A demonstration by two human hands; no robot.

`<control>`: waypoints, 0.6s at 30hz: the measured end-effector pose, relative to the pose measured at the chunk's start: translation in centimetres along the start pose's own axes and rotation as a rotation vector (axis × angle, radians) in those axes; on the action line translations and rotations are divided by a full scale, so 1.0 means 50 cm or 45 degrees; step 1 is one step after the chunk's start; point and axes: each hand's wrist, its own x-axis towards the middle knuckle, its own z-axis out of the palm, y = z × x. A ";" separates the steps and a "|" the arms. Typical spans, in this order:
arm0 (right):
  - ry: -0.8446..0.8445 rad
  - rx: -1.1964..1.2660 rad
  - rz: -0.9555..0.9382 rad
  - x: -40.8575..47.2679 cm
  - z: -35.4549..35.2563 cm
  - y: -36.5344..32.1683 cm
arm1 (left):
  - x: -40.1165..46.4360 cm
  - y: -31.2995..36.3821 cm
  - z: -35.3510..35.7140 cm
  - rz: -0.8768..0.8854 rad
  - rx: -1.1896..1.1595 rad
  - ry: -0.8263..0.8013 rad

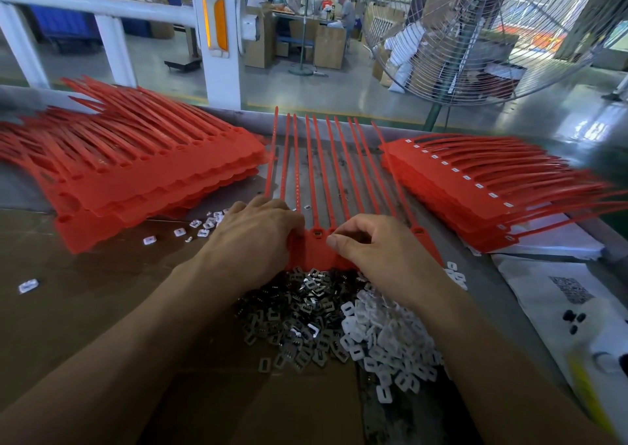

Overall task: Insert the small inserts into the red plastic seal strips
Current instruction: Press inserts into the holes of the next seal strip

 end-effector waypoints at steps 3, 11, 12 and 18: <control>-0.041 0.010 0.004 -0.001 -0.002 0.001 | 0.000 0.005 0.001 -0.019 0.004 -0.006; -0.147 -0.034 -0.069 -0.006 -0.029 0.005 | -0.005 0.005 0.006 -0.031 -0.090 0.053; -0.162 -0.048 -0.075 -0.007 -0.037 0.007 | -0.005 0.004 0.007 -0.032 -0.128 0.073; -0.372 -0.182 -0.096 -0.010 -0.099 0.017 | -0.006 0.000 0.015 -0.013 -0.190 0.132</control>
